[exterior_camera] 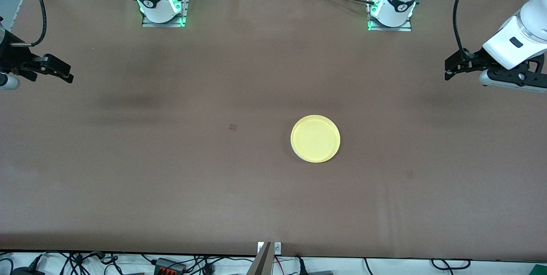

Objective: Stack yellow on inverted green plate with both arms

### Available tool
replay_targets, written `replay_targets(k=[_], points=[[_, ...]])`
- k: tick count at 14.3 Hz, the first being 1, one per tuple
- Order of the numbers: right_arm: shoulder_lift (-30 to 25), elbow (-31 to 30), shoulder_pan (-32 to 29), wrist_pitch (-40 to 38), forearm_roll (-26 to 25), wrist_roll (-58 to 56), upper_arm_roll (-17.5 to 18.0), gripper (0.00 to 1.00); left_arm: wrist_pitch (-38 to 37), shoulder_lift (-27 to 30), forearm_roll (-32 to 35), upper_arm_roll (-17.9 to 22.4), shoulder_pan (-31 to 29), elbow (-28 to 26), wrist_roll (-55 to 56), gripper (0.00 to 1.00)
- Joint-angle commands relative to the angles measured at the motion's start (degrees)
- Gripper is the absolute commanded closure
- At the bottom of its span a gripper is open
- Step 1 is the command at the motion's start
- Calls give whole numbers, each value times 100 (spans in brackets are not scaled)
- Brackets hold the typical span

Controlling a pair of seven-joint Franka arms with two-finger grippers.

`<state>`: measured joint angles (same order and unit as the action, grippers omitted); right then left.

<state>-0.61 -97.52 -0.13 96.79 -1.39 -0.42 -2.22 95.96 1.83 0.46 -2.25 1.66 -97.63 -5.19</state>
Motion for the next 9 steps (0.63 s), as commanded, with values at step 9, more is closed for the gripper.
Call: replay_targets(k=[9], points=[[-53,-30,22,15,-90,-20,-6,0,-130,-60,147,-30,1,165,35,0]])
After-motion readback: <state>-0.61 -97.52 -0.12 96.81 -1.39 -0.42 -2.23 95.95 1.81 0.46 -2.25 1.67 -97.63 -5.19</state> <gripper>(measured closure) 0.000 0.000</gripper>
